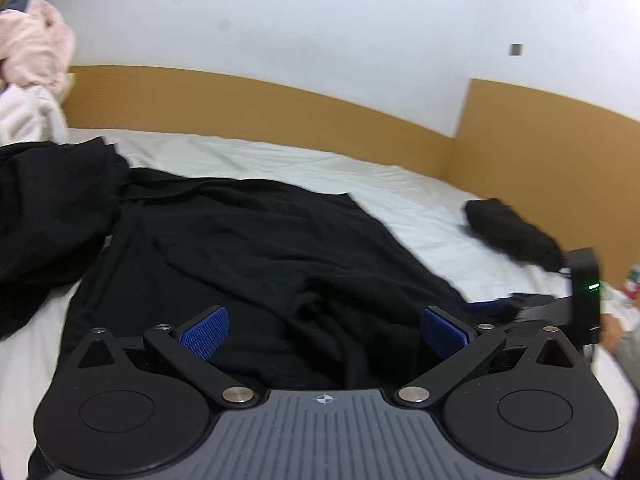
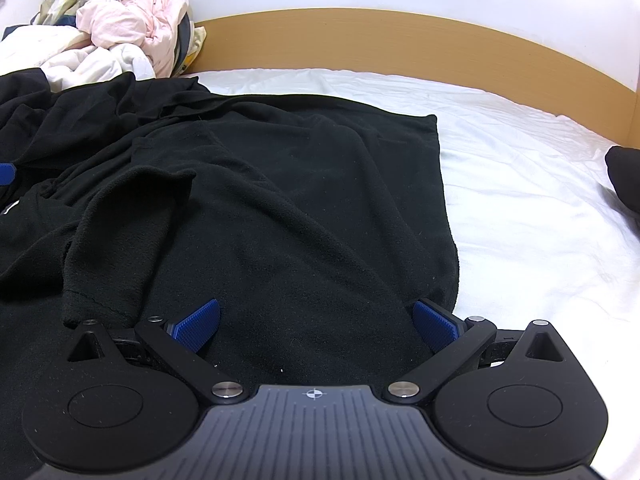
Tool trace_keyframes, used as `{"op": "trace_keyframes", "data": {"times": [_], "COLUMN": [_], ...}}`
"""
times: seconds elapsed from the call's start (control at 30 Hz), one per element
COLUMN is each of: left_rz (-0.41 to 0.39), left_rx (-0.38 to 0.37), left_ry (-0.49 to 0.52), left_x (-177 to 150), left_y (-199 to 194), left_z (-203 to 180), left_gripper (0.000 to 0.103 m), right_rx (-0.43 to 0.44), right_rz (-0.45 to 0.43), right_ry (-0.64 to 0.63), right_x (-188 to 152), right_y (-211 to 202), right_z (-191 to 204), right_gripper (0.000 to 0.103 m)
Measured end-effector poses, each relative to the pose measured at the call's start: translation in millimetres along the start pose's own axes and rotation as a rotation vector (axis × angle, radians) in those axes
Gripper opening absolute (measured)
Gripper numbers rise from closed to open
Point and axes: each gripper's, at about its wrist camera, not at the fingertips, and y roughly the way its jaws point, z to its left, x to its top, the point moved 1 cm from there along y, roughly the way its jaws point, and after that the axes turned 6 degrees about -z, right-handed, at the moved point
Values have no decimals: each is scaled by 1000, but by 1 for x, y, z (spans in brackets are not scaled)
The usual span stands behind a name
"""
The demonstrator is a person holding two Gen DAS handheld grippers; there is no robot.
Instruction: Fold clothes
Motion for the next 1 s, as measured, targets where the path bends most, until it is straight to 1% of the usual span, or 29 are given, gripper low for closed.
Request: {"op": "trace_keyframes", "data": {"times": [0.03, 0.17, 0.23, 0.27, 0.33, 0.43, 0.5, 0.57, 0.6, 0.67, 0.77, 1.0], "left_rz": [1, -29, -11, 1, 31, 34, 53, 103, 125, 159, 160, 162], "left_rx": [34, 127, 187, 218, 242, 209, 203, 240, 247, 236, 234, 244], "left_ry": [2, 101, 140, 144, 116, 99, 105, 99, 87, 53, 32, 23], "left_x": [-4, -10, -11, -13, -20, -21, -23, -24, -25, -25, -25, -27], "left_y": [2, 13, 24, 29, 35, 35, 37, 45, 49, 54, 54, 53], "left_z": [0, -1, 3, 6, 13, 17, 17, 21, 24, 30, 35, 37], "left_gripper": [102, 102, 102, 102, 102, 102, 102, 102, 102, 102, 102, 102], "right_rx": [0, 1, 1, 1, 1, 1, 1, 1, 1, 2, 1, 1], "right_rz": [1, -1, -2, -2, -2, -1, -1, -1, -1, -1, 0, 1], "right_ry": [0, 1, 1, 1, 1, 1, 0, 1, 1, 2, 1, 1], "right_x": [2, 0, 0, -1, -1, 1, -1, -1, -1, -1, 1, 9], "right_y": [0, 1, 1, 1, 1, 1, 1, 1, 1, 1, 1, 1], "right_z": [0, -1, -1, -1, -1, -1, -1, -1, -1, -1, -1, 0], "right_gripper": [103, 103, 103, 103, 103, 103, 103, 103, 103, 103, 103, 103]}}
